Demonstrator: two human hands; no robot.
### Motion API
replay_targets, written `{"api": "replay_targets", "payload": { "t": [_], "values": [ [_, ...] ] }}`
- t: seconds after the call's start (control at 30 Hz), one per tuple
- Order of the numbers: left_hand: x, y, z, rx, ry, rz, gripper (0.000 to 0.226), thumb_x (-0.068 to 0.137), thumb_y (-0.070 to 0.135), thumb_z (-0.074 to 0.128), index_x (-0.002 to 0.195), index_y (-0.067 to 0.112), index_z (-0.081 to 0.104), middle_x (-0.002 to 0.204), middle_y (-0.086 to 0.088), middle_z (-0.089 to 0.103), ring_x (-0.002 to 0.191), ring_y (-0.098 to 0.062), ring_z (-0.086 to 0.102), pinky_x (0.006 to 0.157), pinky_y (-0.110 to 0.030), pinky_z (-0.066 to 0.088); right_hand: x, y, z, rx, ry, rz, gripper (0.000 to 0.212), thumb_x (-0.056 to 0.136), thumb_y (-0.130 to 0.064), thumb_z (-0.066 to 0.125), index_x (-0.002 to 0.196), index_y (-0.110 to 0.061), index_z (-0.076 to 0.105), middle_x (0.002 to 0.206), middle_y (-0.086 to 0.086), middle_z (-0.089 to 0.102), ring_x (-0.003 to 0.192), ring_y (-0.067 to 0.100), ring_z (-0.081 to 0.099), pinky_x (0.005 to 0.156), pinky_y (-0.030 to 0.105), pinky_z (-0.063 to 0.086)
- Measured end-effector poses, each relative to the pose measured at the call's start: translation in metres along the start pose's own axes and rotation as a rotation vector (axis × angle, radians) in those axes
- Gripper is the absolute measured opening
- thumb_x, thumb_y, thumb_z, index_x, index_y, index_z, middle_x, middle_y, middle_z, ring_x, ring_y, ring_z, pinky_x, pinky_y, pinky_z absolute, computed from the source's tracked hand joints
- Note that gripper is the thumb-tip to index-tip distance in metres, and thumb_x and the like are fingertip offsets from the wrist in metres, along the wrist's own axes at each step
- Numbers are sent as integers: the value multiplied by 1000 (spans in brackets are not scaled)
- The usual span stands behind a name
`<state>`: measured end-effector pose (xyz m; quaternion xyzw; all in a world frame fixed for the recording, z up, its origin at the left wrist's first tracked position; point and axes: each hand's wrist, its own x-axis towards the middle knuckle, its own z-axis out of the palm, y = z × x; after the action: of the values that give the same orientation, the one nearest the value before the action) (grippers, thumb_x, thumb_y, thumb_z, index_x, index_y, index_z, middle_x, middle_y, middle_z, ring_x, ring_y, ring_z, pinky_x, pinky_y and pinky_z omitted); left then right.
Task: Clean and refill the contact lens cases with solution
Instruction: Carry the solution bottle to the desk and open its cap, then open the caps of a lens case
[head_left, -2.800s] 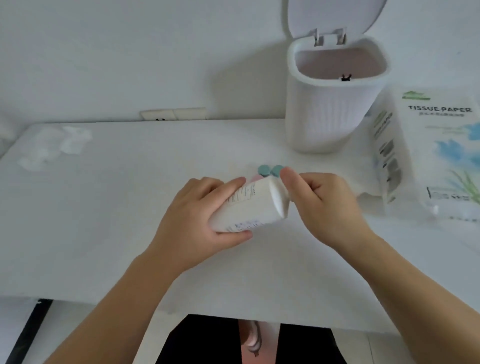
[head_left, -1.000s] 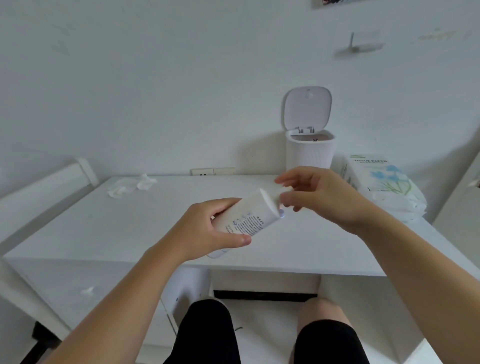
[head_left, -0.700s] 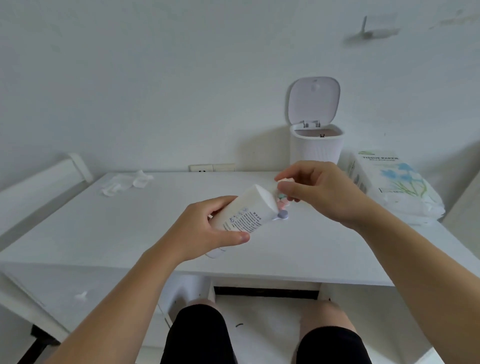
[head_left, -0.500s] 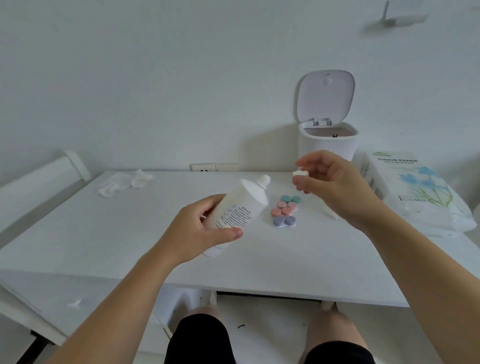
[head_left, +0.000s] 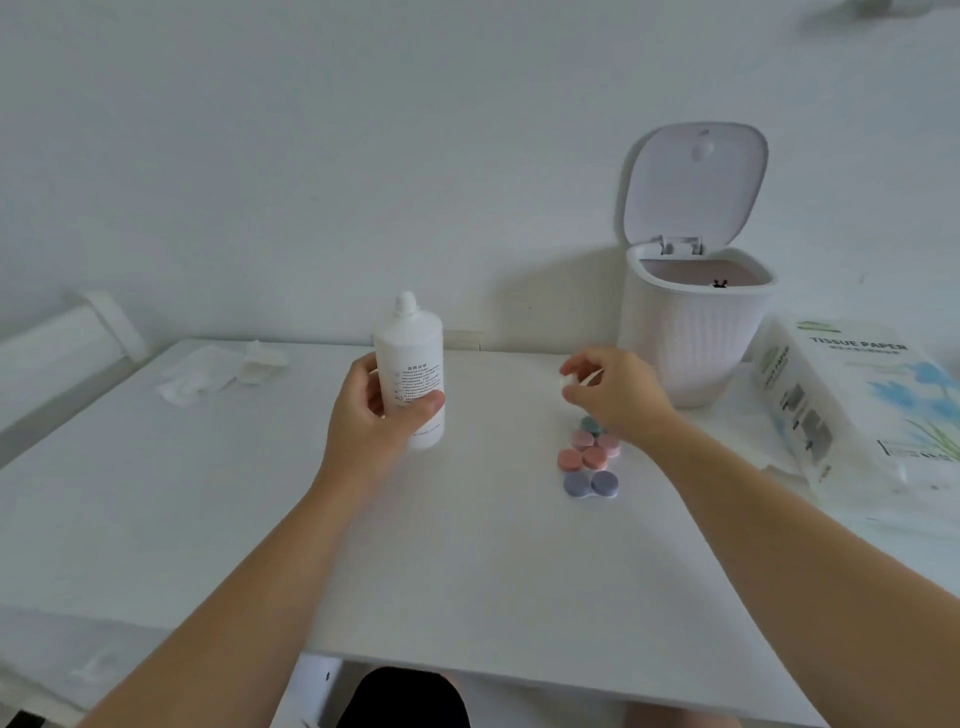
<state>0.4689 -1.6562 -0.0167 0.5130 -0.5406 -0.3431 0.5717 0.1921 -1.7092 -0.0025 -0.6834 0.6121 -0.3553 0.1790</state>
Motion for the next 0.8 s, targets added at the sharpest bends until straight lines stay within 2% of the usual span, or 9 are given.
{"api": "replay_targets", "payload": {
  "t": [0.1,0.27,0.4,0.53,0.63,0.8],
  "values": [
    [6,-12,-1,-22,17,-2,51,67,37,84,111,40,59,106,19,73,96,-2,71,70,-19,55,11,5,16,-15,-9,46,15,87,-15,69,99,-22,73,82,-9,66,71,5,58,73,23,49],
    [10,-23,-2,-52,16,1,55,65,40,84,115,40,60,107,19,73,96,-1,71,69,-12,54,24,6,25,-122,-20,74,29,89,-16,61,118,-16,68,88,-4,68,85,17,61,77,23,44],
    [12,-26,-4,-39,21,-23,54,66,40,84,114,46,60,108,24,72,95,4,69,66,-13,54,26,4,27,-266,-89,123,30,87,-15,60,116,-14,70,106,4,72,93,21,63,80,26,48],
    [15,-29,-5,-30,14,-44,55,64,42,83,114,45,60,106,28,70,96,6,68,69,-13,52,27,3,19,-289,-120,123,37,88,-24,66,123,-17,65,108,2,70,95,22,65,86,34,54],
    [16,-30,-5,-29,14,-50,55,64,42,82,114,45,60,106,27,71,94,6,68,73,-19,52,18,7,7,-293,-96,89,37,90,-36,68,123,-21,65,108,-3,66,89,17,62,80,31,51],
    [17,-33,-5,-22,-1,-32,56,68,37,81,119,41,61,111,23,72,101,3,68,83,-28,54,-18,27,-20,-233,-16,-4,13,88,-30,71,101,-31,69,89,-16,66,71,5,56,61,20,41]
  ]
}}
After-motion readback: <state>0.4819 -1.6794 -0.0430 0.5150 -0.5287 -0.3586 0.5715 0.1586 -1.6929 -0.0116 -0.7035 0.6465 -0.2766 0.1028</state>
